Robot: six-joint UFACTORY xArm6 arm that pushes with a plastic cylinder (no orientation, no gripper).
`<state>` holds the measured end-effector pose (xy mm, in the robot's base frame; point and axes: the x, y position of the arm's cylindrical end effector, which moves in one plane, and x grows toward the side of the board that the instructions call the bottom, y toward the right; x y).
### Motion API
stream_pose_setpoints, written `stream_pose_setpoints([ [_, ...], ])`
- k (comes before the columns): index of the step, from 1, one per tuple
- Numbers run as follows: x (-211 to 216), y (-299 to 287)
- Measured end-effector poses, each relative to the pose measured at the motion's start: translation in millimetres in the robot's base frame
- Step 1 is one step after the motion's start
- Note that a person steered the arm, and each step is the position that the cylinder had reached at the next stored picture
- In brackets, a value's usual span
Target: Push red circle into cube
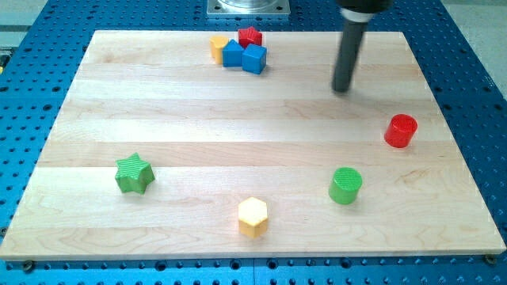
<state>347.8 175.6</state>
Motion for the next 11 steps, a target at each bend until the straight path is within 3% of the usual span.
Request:
stream_pose_setpoints([
  [2, 104.6, 98.7],
  [3, 111.0, 15.7],
  [4, 94.1, -129.8],
  [6, 116.3, -179.2],
  [8, 21.0, -146.5],
  [9, 35.7, -163.9],
  [10, 81.5, -179.9],
  [11, 63.6, -206.9],
])
